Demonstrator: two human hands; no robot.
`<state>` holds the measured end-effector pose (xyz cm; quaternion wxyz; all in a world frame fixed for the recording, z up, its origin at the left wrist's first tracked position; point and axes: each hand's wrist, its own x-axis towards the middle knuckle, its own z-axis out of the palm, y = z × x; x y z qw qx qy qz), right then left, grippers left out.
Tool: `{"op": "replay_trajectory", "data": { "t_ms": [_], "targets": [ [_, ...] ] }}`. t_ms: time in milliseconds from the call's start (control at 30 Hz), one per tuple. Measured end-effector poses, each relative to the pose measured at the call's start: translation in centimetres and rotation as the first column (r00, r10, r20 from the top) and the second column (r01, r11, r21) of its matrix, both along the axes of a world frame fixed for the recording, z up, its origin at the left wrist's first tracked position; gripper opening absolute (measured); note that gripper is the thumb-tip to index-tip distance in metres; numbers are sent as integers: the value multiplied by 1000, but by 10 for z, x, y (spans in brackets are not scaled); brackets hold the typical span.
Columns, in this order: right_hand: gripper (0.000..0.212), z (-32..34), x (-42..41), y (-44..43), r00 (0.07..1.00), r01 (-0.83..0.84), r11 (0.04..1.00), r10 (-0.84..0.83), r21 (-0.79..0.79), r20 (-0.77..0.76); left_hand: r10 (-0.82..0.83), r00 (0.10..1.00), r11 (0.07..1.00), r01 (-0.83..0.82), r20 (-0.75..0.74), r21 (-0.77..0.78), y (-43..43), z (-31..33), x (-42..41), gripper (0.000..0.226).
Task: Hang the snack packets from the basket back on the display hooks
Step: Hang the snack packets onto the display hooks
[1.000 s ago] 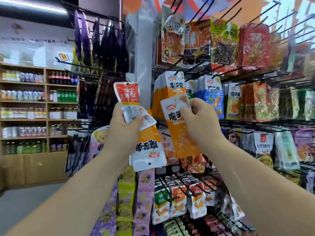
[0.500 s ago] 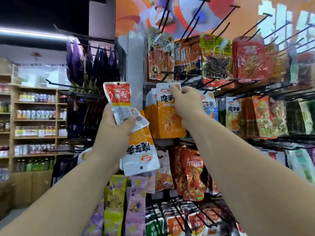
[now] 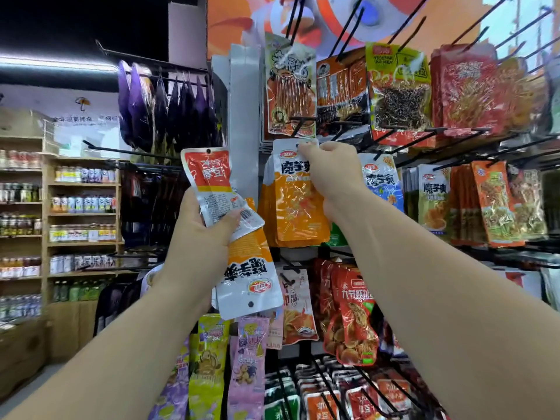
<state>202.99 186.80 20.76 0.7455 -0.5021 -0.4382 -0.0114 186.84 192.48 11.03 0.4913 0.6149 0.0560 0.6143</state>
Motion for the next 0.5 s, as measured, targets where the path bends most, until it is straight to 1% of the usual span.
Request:
{"op": "replay_trajectory", "data": {
  "t_ms": [67, 100, 133, 167, 233, 300, 333, 400, 467, 500],
  "targets": [
    [23, 2, 1, 3, 998, -53, 999, 53, -5, -38, -1, 1000, 1000, 1, -3, 7, -1, -1, 0, 28],
    [21, 2, 2, 3, 999, -41, 999, 41, -4, -36, -2, 1000, 1000, 2, -7, 9, -2, -1, 0, 28],
    [25, 2, 4, 3, 999, -17, 1000, 16, -4, -32, -7, 1000, 1000, 7, -10, 10, -2, -1, 0, 28],
    [33, 1, 7, 4, 1000, 25, 1000, -25, -2, -5, -11, 1000, 1000, 11, -11, 8, -3, -1, 0, 28],
    [45, -1, 15, 6, 979, 172, 985, -169, -15, 113, -21, 1000, 1000, 21, -8, 4, -5, -2, 0, 29],
    [44, -5, 16, 9, 911, 352, 936, -341, -4, 230, -25, 1000, 1000, 25, -3, 1, -7, -2, -1, 29],
    [38, -9, 15, 10, 874, 411, 911, -403, 28, 271, -21, 1000, 1000, 21, -3, 1, -7, -2, -2, 29],
    [13, -21, 12, 14, 820, 458, 879, -475, 133, 319, -15, 1000, 1000, 15, -4, 4, -6, -3, -3, 28],
    [34, -39, 7, 17, 735, 484, 838, -545, 252, 403, -17, 1000, 1000, 17, -10, 10, -4, -6, -4, 28],
    [42, -47, 7, 19, 695, 495, 821, -571, 285, 436, -10, 1000, 1000, 10, -12, 14, -3, -7, -4, 29]
  ]
}}
